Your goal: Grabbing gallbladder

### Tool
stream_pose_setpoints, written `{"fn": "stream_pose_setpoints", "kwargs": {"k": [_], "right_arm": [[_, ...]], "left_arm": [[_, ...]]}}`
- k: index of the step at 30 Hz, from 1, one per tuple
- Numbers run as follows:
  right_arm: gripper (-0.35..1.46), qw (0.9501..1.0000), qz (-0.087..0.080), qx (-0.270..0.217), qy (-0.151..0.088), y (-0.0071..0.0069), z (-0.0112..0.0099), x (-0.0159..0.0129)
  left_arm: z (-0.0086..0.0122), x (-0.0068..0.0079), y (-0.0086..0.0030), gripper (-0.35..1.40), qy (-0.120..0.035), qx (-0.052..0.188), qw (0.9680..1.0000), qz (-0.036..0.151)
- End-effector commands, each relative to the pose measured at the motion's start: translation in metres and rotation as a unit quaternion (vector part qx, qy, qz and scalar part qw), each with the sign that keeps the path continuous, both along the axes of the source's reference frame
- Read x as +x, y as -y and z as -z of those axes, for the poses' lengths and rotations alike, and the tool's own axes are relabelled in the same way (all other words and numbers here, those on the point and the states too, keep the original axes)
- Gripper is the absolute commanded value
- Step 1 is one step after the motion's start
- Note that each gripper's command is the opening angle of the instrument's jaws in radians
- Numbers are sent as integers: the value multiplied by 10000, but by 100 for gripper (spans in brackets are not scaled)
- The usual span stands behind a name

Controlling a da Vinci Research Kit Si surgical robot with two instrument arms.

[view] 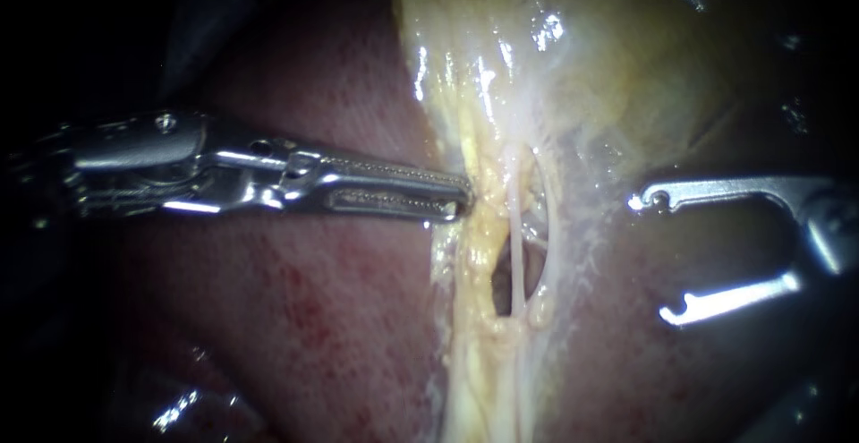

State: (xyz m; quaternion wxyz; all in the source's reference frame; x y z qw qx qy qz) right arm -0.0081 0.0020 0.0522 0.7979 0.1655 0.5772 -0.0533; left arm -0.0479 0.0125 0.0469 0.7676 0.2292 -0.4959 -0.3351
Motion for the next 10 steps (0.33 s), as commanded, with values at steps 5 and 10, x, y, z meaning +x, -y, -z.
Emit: {"fn": "stream_pose_setpoints", "kwargs": {"k": [5, 10], "right_arm": [[59, 10000, 1, 0, -1, 0, 0, 0], [59, 10000, 1, -1, -2, 0, 0, 0]], "left_arm": [[1, 1, 0, -35, -4, -2, 10000, 6], [2, 2, 1, -35, -7, -2, 10000, 12]]}}
